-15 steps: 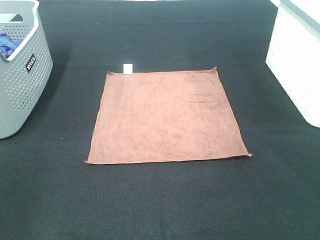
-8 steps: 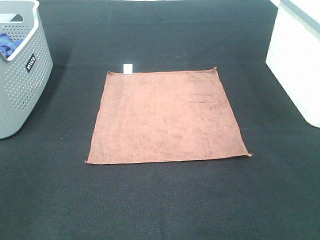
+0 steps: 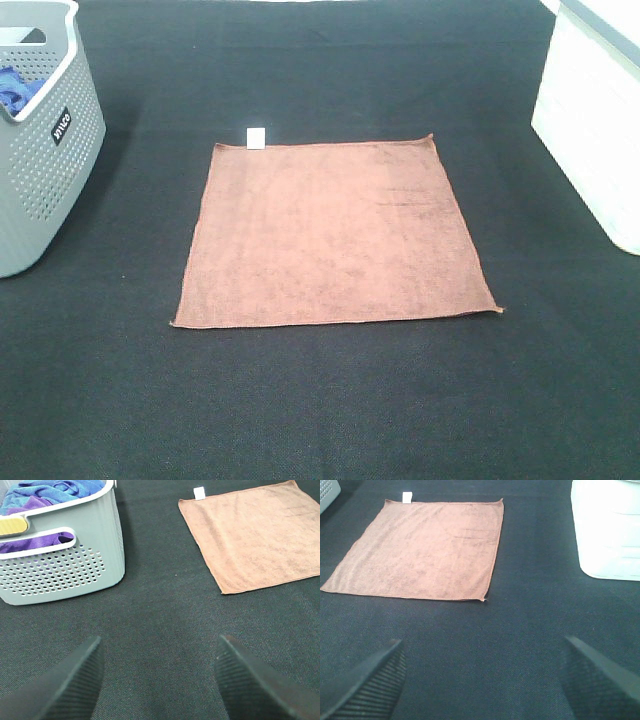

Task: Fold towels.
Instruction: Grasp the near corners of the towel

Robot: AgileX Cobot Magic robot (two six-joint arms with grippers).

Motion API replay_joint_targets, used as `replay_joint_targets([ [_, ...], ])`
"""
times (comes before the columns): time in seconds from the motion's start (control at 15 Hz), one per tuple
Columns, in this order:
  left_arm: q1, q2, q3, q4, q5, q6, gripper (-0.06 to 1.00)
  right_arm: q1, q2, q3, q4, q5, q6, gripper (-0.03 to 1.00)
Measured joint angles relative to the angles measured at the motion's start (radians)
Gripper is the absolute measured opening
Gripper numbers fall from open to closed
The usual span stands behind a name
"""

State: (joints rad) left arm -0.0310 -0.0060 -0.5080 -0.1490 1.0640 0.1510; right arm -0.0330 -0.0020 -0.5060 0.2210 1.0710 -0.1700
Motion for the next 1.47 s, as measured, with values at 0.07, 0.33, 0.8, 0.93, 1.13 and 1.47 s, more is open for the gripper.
replay_joint_targets([
  [0.07,0.0,0.0,0.0,0.0,0.0,0.0,0.62,0.0,0.0,0.0,0.0,0.0,0.0,0.79],
  [0.33,0.0,0.0,0.0,0.0,0.0,0.0,0.62,0.0,0.0,0.0,0.0,0.0,0.0,0.79],
  [0.8,0.0,0.0,0.0,0.0,0.0,0.0,0.62,0.0,0.0,0.0,0.0,0.0,0.0,0.79],
  [0.93,0.0,0.0,0.0,0.0,0.0,0.0,0.62,0.0,0.0,0.0,0.0,0.0,0.0,0.79],
  [1.13,0.0,0.0,0.0,0.0,0.0,0.0,0.62,0.0,0.0,0.0,0.0,0.0,0.0,0.79],
  [1.47,0.0,0.0,0.0,0.0,0.0,0.0,0.62,0.0,0.0,0.0,0.0,0.0,0.0,0.79],
])
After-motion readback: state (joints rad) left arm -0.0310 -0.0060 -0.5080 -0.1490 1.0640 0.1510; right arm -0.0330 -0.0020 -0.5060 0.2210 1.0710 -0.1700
